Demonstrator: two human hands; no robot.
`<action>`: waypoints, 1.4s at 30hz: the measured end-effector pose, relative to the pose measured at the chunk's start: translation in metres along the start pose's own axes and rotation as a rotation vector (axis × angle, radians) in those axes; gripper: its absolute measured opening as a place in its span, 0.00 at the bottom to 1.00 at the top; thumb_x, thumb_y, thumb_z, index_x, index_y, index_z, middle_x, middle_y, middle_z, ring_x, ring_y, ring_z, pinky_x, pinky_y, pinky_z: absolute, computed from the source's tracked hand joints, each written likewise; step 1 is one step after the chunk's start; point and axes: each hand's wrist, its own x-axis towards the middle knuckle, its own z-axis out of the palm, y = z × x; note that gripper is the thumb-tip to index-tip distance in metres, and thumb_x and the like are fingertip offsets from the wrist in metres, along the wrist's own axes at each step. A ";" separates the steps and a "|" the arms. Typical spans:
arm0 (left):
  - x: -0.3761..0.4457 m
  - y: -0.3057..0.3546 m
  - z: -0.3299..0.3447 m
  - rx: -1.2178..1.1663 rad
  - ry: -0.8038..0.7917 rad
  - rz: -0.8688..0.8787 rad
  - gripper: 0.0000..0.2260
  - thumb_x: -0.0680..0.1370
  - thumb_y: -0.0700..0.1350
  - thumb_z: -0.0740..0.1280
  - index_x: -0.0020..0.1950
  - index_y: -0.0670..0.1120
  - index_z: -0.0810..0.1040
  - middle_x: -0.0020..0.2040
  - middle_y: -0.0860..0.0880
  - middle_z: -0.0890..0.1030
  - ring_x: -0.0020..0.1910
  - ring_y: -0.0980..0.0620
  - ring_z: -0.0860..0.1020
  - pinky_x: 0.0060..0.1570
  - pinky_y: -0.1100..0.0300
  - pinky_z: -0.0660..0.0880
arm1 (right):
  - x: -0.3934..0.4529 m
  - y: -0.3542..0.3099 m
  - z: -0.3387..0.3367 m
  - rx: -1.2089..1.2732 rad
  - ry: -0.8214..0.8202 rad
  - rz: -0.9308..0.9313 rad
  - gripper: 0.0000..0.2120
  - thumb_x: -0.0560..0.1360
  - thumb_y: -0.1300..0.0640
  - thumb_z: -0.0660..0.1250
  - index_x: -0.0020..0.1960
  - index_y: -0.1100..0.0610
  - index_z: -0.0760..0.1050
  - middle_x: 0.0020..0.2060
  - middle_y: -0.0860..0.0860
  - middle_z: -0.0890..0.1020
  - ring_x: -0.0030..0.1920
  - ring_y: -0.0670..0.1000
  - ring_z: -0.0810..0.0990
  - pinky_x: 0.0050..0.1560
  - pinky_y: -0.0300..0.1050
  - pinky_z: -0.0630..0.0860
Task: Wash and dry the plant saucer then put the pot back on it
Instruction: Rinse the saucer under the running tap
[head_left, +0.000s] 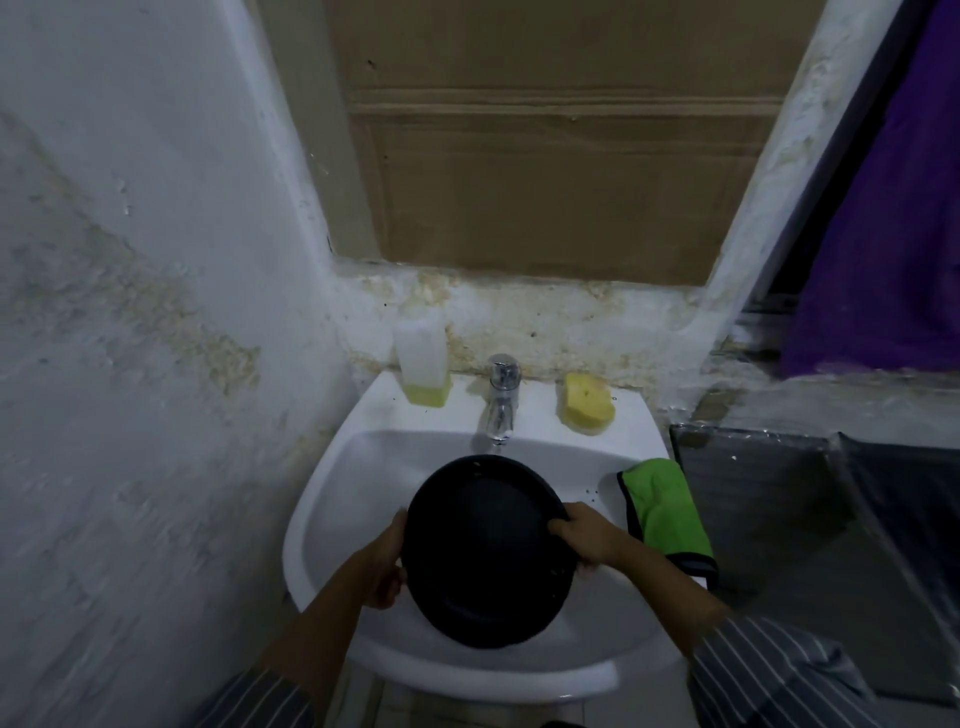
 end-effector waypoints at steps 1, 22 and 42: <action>0.000 -0.002 -0.001 0.062 0.033 0.027 0.31 0.73 0.72 0.51 0.33 0.45 0.72 0.27 0.47 0.70 0.19 0.54 0.65 0.18 0.69 0.61 | 0.004 -0.004 0.002 -0.002 -0.006 0.003 0.08 0.77 0.60 0.57 0.44 0.63 0.72 0.28 0.52 0.74 0.18 0.40 0.72 0.21 0.33 0.68; -0.008 -0.019 -0.011 -0.040 0.514 0.744 0.17 0.76 0.35 0.65 0.27 0.43 0.69 0.23 0.48 0.69 0.20 0.58 0.66 0.20 0.69 0.63 | 0.065 -0.021 0.067 0.195 0.264 0.190 0.15 0.77 0.61 0.62 0.62 0.67 0.72 0.59 0.64 0.78 0.59 0.62 0.76 0.58 0.50 0.72; 0.013 0.001 0.012 0.200 0.056 0.226 0.16 0.77 0.45 0.63 0.60 0.36 0.70 0.44 0.40 0.77 0.36 0.44 0.78 0.26 0.55 0.79 | 0.048 0.008 0.022 -0.019 0.357 0.243 0.05 0.78 0.62 0.58 0.47 0.64 0.69 0.54 0.66 0.77 0.55 0.62 0.76 0.46 0.46 0.67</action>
